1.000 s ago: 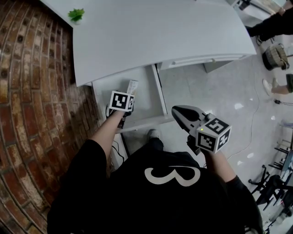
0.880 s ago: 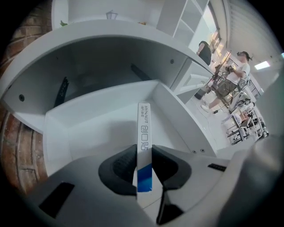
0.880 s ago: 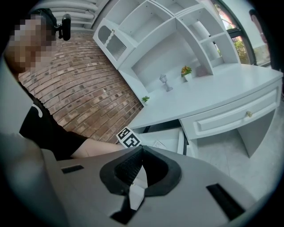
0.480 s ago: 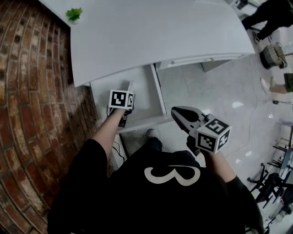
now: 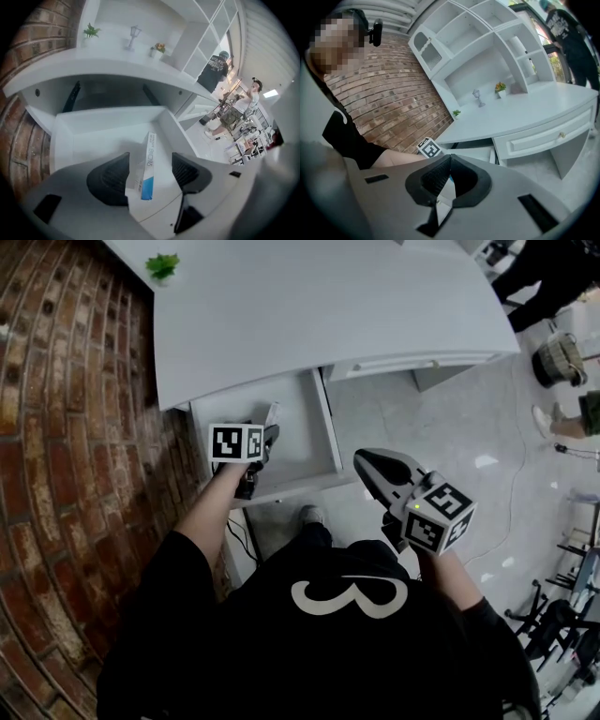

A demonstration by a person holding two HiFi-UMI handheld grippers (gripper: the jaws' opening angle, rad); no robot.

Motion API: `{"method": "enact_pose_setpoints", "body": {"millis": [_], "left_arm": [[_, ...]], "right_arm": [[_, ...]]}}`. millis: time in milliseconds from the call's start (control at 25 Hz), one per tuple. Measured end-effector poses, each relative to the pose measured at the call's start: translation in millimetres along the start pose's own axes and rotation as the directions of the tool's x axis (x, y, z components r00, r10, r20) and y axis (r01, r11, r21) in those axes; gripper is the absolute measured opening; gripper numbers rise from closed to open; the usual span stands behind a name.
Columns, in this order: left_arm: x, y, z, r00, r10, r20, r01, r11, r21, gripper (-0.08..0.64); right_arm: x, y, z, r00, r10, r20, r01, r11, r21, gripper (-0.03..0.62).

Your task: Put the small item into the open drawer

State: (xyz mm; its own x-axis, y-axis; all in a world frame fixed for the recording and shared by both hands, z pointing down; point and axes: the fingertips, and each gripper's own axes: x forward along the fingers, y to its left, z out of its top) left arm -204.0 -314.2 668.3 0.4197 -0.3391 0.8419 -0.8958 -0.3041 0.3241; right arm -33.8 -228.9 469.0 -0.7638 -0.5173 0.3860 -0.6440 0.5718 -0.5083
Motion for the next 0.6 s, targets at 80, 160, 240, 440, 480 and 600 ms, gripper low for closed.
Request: {"method": "enact_pose_setpoints", "body": {"millis": [80,160,240,440,480,600], "left_arm": [[-20,-4,8,0.999,-0.018,0.050,0.018,1.000,-0.012,0.270],[-43,-11,16,0.994,-0.042,0.105,0.046,0.998,-0.043,0.270],[-70,-19,23,0.987,-0.052,0.155,0.062,0.996,-0.060,0.263],[-144,-53,32,0.956,-0.101,0.275,0.120,0.991,-0.055,0.148],[-159,-63,32,0.945,-0.125,0.301,0.145,0.988,-0.047,0.128],[-205,-93,30,0.901,-0.194,0.388,0.215,0.977,-0.011,0.066]], "right_arm": [[0,9,3,1.000,0.012,0.001,-0.012,0.999,-0.031,0.009],[-2,19,5,1.000,0.029,-0.005,-0.029,0.998,-0.064,0.009],[-6,30,11,0.999,0.040,0.002,-0.039,0.993,-0.110,0.009],[-20,60,34,0.994,0.091,0.064,-0.082,0.988,-0.130,0.009],[-23,67,37,0.992,0.102,0.072,-0.091,0.987,-0.134,0.009],[-28,87,45,0.986,0.142,0.087,-0.128,0.980,-0.150,0.009]]}}
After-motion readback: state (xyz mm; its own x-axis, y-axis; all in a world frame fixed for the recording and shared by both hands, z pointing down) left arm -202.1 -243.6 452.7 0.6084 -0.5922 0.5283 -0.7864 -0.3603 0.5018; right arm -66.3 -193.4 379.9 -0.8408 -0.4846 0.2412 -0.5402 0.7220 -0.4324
